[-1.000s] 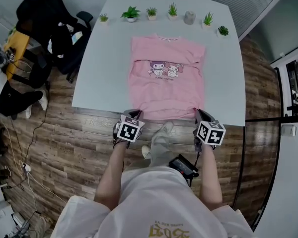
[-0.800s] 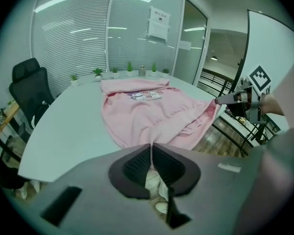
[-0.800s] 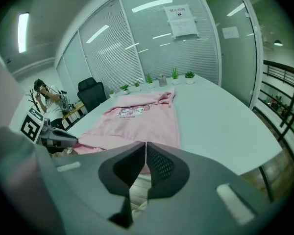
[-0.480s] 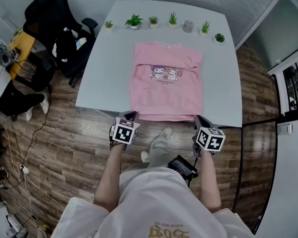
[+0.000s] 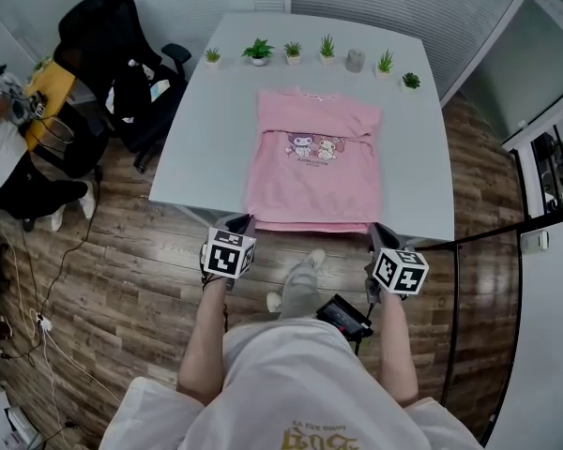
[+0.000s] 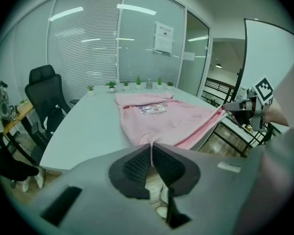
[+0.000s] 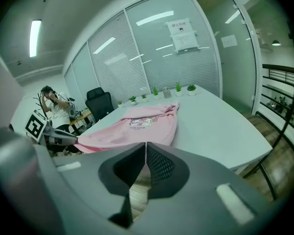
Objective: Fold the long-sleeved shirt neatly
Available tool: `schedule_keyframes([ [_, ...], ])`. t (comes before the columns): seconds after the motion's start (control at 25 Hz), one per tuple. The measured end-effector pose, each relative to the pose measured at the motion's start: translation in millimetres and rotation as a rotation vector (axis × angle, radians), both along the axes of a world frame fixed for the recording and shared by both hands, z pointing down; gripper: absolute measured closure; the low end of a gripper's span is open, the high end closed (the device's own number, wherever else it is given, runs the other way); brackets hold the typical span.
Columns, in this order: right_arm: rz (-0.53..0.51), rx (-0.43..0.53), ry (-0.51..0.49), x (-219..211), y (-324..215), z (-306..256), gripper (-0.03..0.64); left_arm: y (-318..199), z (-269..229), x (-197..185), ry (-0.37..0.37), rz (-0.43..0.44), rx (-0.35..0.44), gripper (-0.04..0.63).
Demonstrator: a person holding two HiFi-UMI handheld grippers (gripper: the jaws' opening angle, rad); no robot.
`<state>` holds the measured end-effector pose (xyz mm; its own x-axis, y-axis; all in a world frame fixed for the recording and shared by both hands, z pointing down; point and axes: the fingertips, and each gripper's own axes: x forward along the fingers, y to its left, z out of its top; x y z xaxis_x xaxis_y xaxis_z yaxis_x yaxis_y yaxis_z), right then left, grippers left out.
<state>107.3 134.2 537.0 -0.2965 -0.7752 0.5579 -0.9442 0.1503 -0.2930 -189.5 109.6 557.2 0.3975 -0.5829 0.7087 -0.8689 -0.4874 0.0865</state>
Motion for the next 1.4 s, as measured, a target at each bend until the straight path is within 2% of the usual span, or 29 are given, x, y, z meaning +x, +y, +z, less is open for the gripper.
schedule_keyframes([
  [0.4,-0.001,0.077,-0.027,-5,19,-41,0.598,12,-38,-12,0.037,-0.024,0.046,0.577],
  [0.76,0.011,0.172,-0.041,-7,15,-82,0.598,1,-84,-16,0.073,-0.024,0.140,0.577],
  [0.92,0.011,0.206,-0.040,-7,-7,-102,0.598,-18,-97,-17,0.085,-0.026,0.156,0.577],
  [1.12,0.022,0.202,-0.049,-2,-37,-100,0.598,-49,-101,-12,0.128,-0.037,0.152,0.577],
  [1.4,0.043,0.187,-0.066,4,-91,-92,0.598,-109,-94,-4,0.128,-0.020,0.137,0.577],
])
